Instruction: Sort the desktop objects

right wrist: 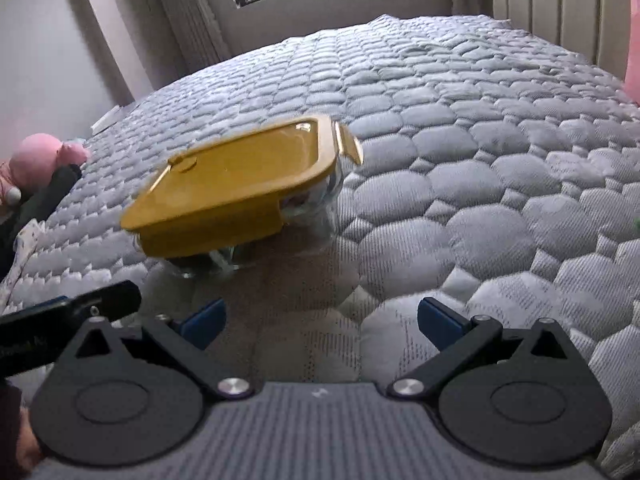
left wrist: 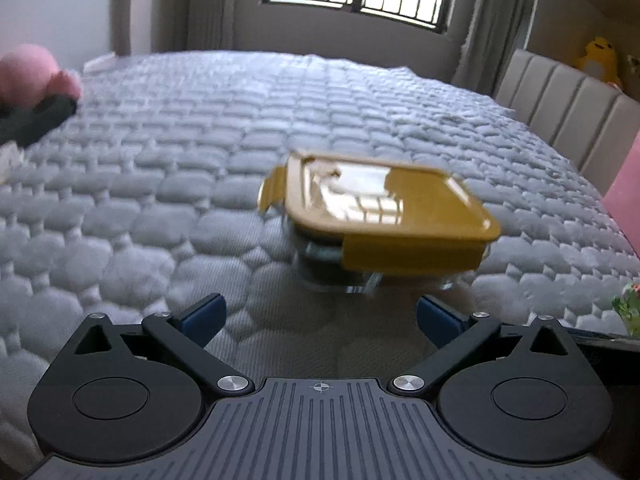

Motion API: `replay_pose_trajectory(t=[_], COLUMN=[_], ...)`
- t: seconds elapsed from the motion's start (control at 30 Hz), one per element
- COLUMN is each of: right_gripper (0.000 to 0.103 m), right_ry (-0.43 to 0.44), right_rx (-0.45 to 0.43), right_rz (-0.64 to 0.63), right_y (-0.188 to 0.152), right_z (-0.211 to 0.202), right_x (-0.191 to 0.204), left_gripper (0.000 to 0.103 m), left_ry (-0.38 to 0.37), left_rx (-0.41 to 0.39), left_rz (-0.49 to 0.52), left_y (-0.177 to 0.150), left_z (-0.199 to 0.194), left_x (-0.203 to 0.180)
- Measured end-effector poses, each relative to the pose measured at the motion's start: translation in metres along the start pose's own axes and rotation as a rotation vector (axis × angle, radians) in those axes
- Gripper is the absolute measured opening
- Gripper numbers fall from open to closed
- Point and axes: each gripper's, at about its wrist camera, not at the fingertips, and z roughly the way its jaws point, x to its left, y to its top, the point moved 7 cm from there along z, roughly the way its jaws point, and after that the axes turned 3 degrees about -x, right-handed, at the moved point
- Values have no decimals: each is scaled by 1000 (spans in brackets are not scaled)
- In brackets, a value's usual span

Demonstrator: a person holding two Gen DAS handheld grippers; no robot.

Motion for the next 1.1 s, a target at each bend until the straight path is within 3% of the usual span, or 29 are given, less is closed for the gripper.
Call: replay_pose_trajectory(t=[0.13,0.23,0.47,0.67,0.9,1.1], right_gripper=[103,103,103,103,103,103], right_ry=[7,2,82,-157,-83,-81], right_rx=[-30,-7,48,12,89,69], right_rz=[44,16,-8,-145,-34,-48], right_y=[3,1,-6,-8,-16,-18], right_z=[-3,1,14,16,29,28], right_x=[-3,-3,5,9,-3,1], left_gripper=[103,103,103,103,103,103], left_ry=[17,16,33,50,101,114], left_rx=[-44,-31,-40,-4,55,94], left_rz=[26,21,24,22,10,-15], left_y=[6,3,3,-6,-24,-32], left_z=[-1,3,-2,3,19,29], left_x=[-3,-1,5,7,16,23])
